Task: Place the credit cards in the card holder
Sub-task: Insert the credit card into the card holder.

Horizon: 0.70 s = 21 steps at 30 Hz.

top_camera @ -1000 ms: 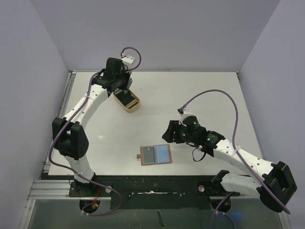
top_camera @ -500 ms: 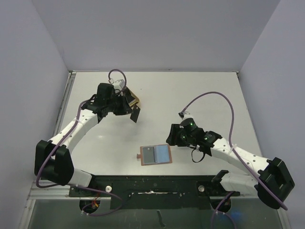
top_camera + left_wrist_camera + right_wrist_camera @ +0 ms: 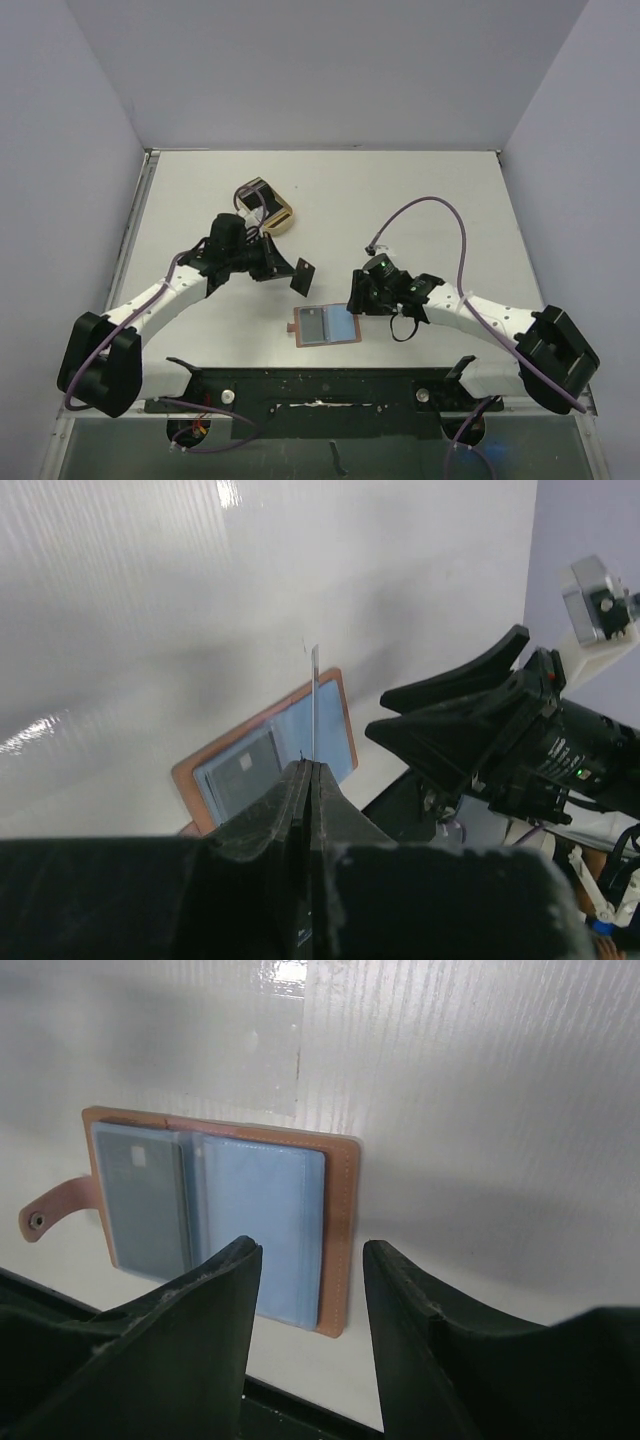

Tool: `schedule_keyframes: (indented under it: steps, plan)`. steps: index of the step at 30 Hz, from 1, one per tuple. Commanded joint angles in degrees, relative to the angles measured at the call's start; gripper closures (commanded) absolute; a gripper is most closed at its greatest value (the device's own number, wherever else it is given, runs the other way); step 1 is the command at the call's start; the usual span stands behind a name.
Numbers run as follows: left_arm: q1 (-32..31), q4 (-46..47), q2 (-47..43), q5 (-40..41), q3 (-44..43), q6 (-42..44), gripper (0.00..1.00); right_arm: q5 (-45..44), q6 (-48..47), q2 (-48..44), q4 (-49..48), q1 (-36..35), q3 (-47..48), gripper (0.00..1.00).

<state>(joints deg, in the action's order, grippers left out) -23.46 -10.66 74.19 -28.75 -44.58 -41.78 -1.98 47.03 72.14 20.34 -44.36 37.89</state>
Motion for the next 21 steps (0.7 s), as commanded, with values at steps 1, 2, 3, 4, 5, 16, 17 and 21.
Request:
schedule_keyframes:
  steps: [1, 2, 3, 4, 5, 16, 17, 21]
  plan:
    - [-3.28, 8.61, -1.68, -1.78, 2.99, -6.15, 1.00, -2.60, 1.56, 1.93, 0.13, -0.67, 2.02, 0.55]
    - [-4.03, 9.81, -1.67, -1.45, 3.98, -7.00, 1.00, -2.90, 1.58, 2.41, 0.40, -0.79, 2.21, 0.56]
    - [-4.71, 10.77, -1.62, -1.14, 4.90, -7.82, 1.00, -3.20, 1.51, 2.88, 0.59, -0.88, 2.33, 0.56]
    - [-5.37, 11.85, -1.43, -0.86, 5.65, -8.47, 1.00, -3.59, 1.49, 3.30, 0.82, -0.97, 2.44, 0.57]
    - [-5.85, 12.63, -1.17, -0.81, 6.35, -9.09, 1.00, -3.84, 1.49, 3.74, 1.08, -1.03, 2.52, 0.57]
    - [-7.81, 17.39, -1.35, 0.57, 14.22, -14.13, 1.00, -4.17, 3.35, 5.84, 0.64, -2.20, 1.57, 0.63]
    - [-7.97, 17.72, -1.33, 0.56, 14.51, -14.36, 1.00, -4.24, 3.44, 6.03, 0.59, -2.32, 1.64, 0.64]
    - [-8.09, 18.71, -1.51, 1.25, 16.07, -15.26, 1.00, -4.53, 4.06, 7.11, 0.51, -2.89, 1.62, 0.66]
